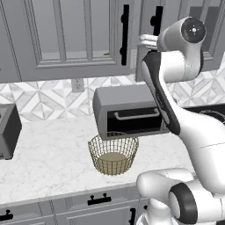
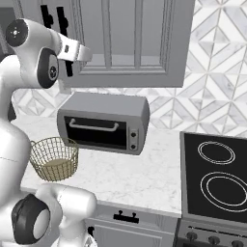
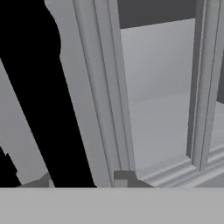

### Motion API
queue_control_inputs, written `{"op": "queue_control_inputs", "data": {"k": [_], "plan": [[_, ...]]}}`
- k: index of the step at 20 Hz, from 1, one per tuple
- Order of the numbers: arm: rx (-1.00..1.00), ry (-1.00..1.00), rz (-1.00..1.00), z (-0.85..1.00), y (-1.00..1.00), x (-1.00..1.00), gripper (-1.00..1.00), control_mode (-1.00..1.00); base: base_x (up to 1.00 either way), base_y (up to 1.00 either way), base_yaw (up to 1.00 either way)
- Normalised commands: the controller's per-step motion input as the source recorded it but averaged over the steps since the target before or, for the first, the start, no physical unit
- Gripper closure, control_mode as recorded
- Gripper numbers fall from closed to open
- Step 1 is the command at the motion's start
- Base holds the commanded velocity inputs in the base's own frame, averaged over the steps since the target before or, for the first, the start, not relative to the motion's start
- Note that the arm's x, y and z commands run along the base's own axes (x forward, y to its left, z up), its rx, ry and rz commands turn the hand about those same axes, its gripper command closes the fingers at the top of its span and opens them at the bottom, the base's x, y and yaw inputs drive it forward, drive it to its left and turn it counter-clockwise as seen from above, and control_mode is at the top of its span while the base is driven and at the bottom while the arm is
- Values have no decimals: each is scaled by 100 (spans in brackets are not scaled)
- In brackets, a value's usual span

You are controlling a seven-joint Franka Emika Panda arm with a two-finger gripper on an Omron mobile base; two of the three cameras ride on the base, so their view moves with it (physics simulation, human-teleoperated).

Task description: Open the cabinet, pick up the bread from the cabinet and place it in the basket. Then move the basket to the dining counter.

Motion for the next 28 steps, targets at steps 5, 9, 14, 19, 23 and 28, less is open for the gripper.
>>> {"op": "queue_control_inputs", "data": {"k": [5, 9, 14, 19, 23, 28], "plan": [[8, 3, -2, 30, -93, -100, 100, -100, 0, 0, 0], [9, 3, -1, 29, -99, -100, 100, -100, 0, 0, 0], [13, 3, 0, 30, -100, -100, 100, -100, 0, 0, 0], [13, 0, 0, 24, -100, -100, 100, -100, 0, 0, 0], [6, 7, -3, -7, -39, -99, -100, -100, 0, 0, 0], [10, 4, -14, -2, 47, -99, -100, -100, 0, 0, 0]]}}
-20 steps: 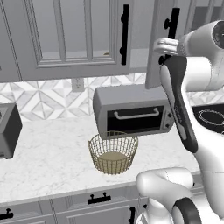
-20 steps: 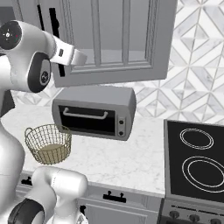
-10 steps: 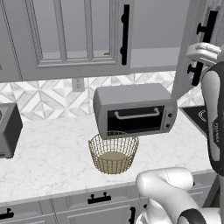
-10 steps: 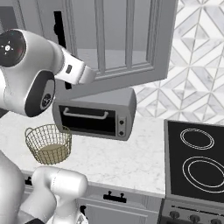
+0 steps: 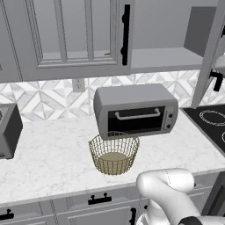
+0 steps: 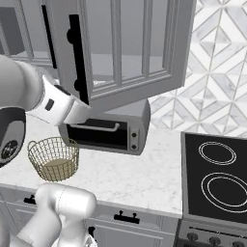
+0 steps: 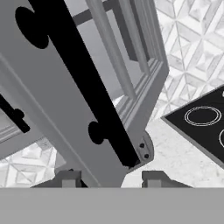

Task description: Open the cabinet, pick up the bread from the cabinet and place it in the basket. Then move the basket to the dining counter.

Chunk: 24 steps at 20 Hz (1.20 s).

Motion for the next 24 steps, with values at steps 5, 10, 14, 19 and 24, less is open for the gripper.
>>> {"op": "queue_control_inputs", "data": {"k": [5, 10, 14, 19, 24], "plan": [[7, 7, -18, -2, 69, -70, -100, -100, 0, 0, 0], [5, 15, -22, -19, 99, 58, -100, -100, 0, 0, 0], [16, 0, -24, -37, 52, 74, -100, -100, 0, 0, 0], [21, -3, -30, -20, 12, 66, -100, -100, 0, 0, 0], [24, -17, -23, -13, 0, 19, -100, -100, 0, 0, 0]]}}
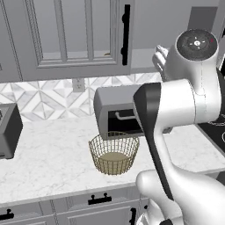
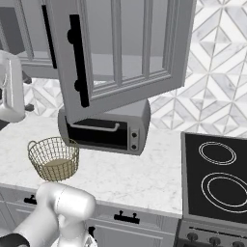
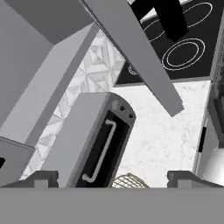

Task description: Open the cabinet, pick up the bread from the cabinet and place it in the basket. Then move the basket to the dining counter.

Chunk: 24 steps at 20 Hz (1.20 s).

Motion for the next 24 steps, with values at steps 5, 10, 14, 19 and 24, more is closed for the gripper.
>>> {"op": "queue_control_inputs", "data": {"k": [5, 10, 14, 19, 24], "plan": [[20, -27, -35, 0, 0, 0, -100, -100, 0, 0, 0], [21, -13, -34, 0, -27, 39, -100, -100, 0, 0, 0], [19, -5, -25, 0, -63, 51, -100, -100, 0, 0, 0], [12, -16, -29, -1, -9, 32, -100, -100, 0, 0, 0], [2, -12, -43, 0, 0, 42, -100, -100, 0, 0, 0]]}}
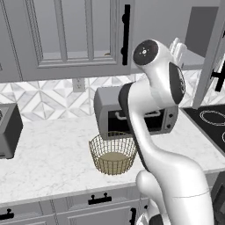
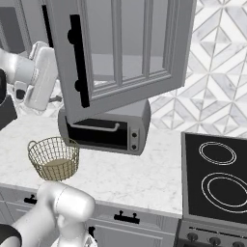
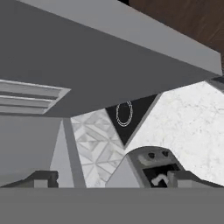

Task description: Open the cabinet, pick up the bread from the cabinet and place it in the basket. Then move the basket to the dining counter.

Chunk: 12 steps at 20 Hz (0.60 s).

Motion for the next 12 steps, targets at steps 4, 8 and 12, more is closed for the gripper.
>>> {"op": "queue_control_inputs", "data": {"k": [4, 8, 12], "plan": [[5, -10, -29, -9, -11, 18, -100, -100, 0, 0, 0], [4, -9, -19, -10, -46, -6, -100, -100, 0, 0, 0], [5, -12, -12, -9, -69, -24, -100, -100, 0, 0, 0]]}}
